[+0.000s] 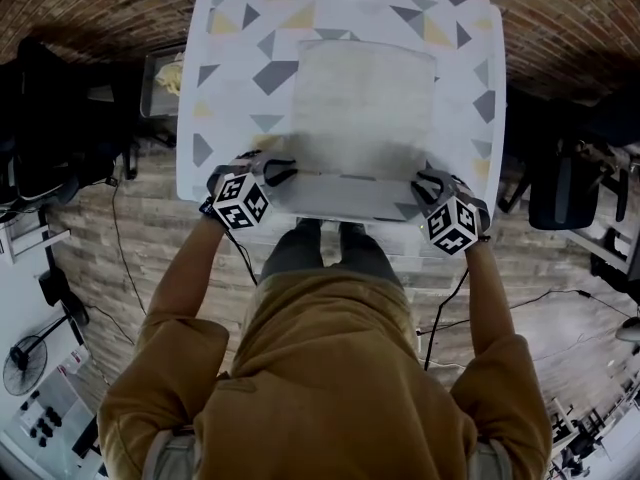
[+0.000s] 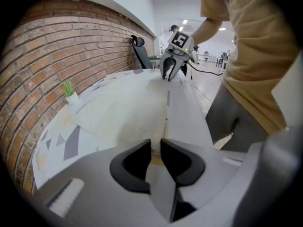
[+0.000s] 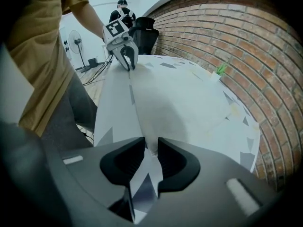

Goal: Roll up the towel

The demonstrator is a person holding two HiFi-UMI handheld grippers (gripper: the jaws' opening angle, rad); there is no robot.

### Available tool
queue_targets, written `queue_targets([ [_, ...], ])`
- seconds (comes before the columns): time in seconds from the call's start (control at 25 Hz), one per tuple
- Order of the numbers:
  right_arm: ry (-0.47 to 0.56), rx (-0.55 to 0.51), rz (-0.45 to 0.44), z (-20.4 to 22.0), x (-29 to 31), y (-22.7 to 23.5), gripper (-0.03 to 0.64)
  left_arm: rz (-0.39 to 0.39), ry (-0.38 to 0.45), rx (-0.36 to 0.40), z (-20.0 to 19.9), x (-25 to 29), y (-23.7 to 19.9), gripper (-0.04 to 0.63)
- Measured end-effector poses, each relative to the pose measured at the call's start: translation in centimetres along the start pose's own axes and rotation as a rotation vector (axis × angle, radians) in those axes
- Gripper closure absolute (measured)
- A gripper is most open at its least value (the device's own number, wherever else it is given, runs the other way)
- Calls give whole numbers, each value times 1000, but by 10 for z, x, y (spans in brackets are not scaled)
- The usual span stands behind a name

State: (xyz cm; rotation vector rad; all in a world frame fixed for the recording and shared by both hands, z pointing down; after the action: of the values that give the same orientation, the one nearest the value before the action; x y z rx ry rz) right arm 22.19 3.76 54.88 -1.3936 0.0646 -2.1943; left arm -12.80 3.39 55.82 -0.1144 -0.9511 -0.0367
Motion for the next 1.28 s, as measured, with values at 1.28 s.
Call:
queue_targets([
  [1.28, -18, 245, -116, -35, 13, 112, 591, -8, 236, -271, -16, -34, -88, 517],
])
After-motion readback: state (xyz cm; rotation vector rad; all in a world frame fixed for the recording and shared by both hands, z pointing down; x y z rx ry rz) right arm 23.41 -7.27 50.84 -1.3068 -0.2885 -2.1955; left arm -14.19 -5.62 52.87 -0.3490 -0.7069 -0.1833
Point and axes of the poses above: the fingertips, and each gripper's own axes: x forward along the fingers, y to its right, z out of its underside, the point moved 10 cm from there along -x, backward along the fingers, and after that the axes turned 13 degrees about z, right-handed, at the moved point
